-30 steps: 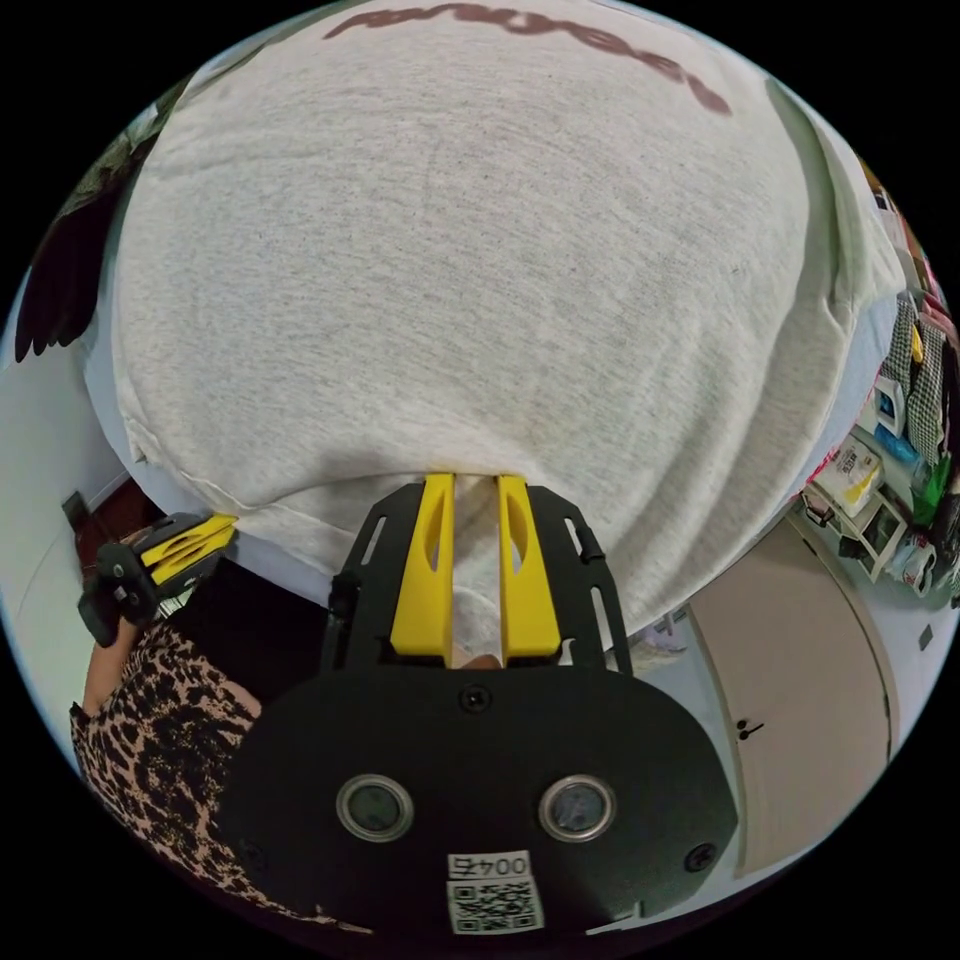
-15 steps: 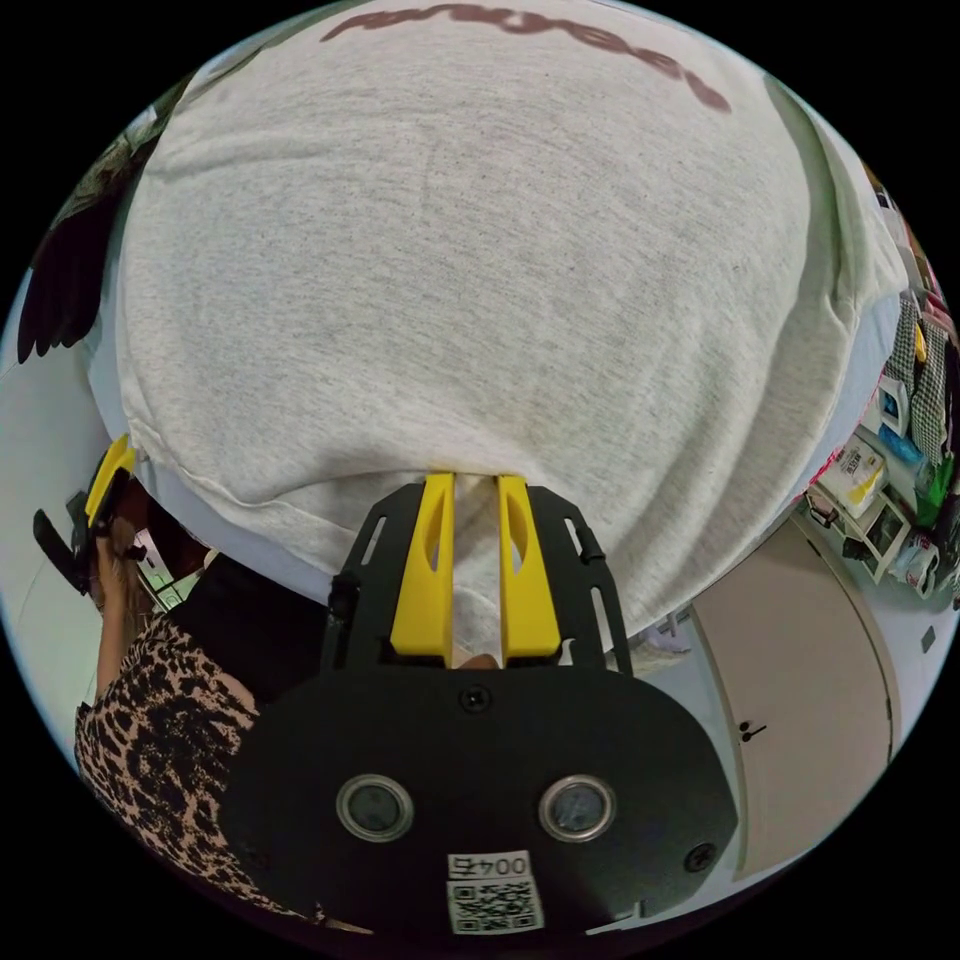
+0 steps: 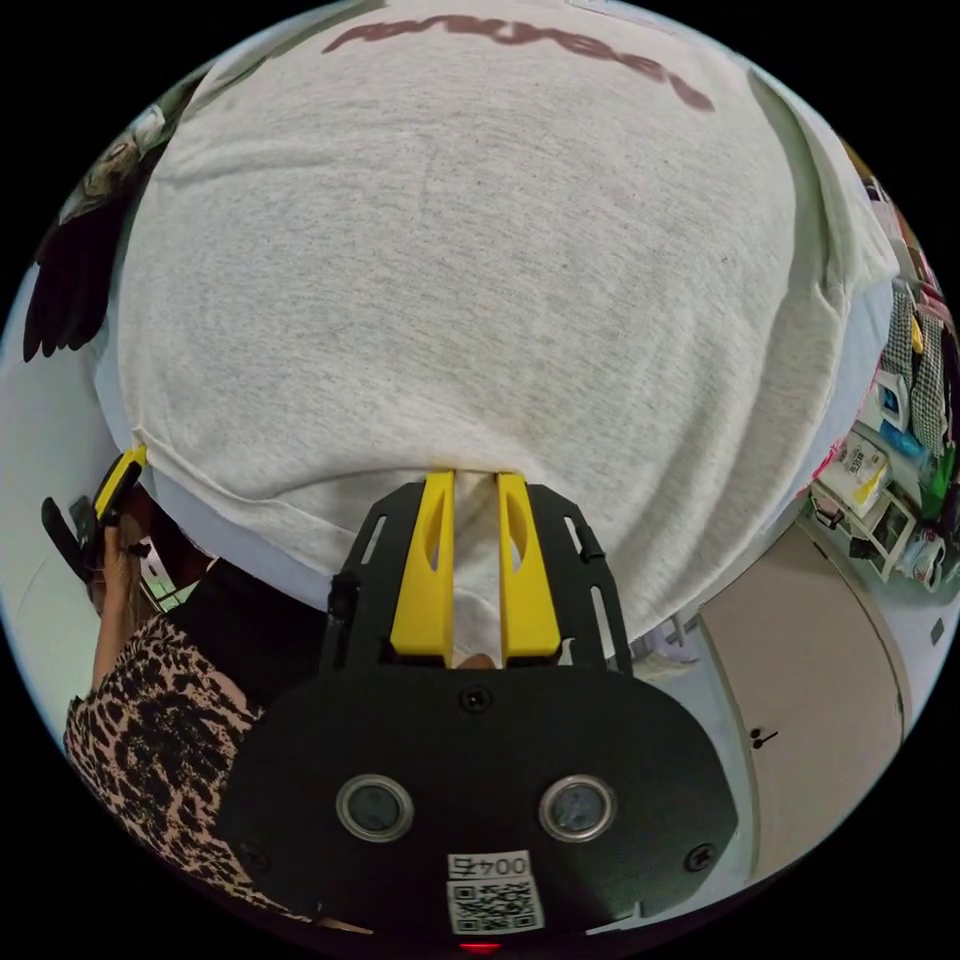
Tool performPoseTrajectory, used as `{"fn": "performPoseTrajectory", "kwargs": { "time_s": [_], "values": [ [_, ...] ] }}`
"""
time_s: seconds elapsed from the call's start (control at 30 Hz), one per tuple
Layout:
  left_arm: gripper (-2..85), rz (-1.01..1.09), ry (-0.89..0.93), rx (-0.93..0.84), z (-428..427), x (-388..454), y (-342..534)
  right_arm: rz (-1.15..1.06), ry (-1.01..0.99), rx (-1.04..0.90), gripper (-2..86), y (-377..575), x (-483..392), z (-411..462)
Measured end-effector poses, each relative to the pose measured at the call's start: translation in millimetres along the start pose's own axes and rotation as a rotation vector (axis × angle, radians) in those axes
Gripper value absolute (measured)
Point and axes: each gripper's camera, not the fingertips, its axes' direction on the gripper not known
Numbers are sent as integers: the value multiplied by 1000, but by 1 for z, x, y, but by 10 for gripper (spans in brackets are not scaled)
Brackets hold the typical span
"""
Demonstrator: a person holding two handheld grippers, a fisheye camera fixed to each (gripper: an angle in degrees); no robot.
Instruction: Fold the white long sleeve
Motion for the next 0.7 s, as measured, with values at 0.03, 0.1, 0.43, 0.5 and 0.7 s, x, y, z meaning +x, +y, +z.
{"fn": "performPoseTrajectory", "kwargs": {
  "time_s": [0.03,0.1,0.43,0.5,0.7],
  "values": [
    [24,6,18,-1,2,0,-1,-18,-3,5,72,2,0,-6],
    [24,-1,34,-3,4,-2,0,-34,-9,25,68,6,0,-16],
    [21,38,10,43,-11,-11,10,15,-128,31,60,7,11,-75],
    [17,30,-6,51,-15,-15,11,3,-117,49,60,11,6,-86],
    [9,11,-58,93,-29,-43,15,-2,-131,73,61,17,-5,-121]
  ]
}}
